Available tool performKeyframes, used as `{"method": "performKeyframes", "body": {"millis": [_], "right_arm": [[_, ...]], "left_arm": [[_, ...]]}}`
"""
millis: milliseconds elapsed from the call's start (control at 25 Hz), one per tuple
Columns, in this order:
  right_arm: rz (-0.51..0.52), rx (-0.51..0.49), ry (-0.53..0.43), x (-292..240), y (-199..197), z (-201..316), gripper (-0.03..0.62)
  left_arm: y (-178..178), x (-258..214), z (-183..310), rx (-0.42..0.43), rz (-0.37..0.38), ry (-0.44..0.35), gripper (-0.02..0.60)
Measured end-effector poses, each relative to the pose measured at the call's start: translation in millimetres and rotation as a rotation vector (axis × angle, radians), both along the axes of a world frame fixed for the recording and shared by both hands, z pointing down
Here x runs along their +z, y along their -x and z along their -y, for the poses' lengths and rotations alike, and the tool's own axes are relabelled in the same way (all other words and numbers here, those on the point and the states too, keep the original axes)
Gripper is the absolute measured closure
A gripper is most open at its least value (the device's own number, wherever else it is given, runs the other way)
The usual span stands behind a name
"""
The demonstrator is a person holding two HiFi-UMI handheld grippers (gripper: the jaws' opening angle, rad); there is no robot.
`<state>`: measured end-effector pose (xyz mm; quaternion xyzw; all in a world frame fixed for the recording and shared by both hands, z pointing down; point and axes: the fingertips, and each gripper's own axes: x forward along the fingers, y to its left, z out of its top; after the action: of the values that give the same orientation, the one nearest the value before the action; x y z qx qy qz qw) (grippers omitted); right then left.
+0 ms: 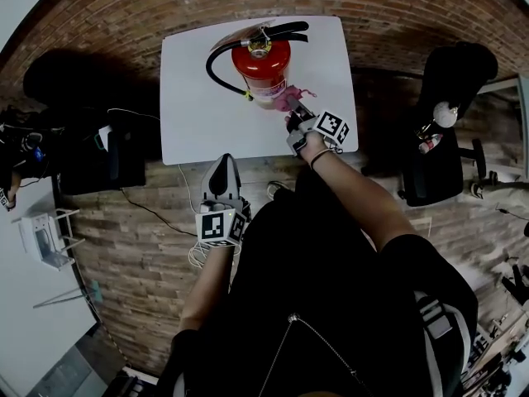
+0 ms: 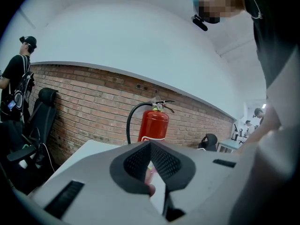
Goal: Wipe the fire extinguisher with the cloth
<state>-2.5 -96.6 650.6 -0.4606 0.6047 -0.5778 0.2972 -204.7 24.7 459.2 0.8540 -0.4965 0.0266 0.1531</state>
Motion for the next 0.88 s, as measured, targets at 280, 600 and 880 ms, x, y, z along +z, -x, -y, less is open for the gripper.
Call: {"method": "performKeyframes", "body": {"millis": [280,600,880], "right_arm": [[0.032,0.008,-0.038,-35.9,0.3,-1.2,0.500],[0.089,0.013,-0.124,-85.4,-1.7,-3.9,0.500],[0.119,0.018,-0.164,-119.9,-1.6,-5.4,0.500]], "left_arm": [[-5.8,-5.3,2.1,0.018,-0.016,-0.012,0.574],[-7.6,-9.2,1.8,0.023,-0.028,-0.027,0.574],[-3.8,-13.3,4.8,0.020,-0.027,-0.042,0.574]]}}
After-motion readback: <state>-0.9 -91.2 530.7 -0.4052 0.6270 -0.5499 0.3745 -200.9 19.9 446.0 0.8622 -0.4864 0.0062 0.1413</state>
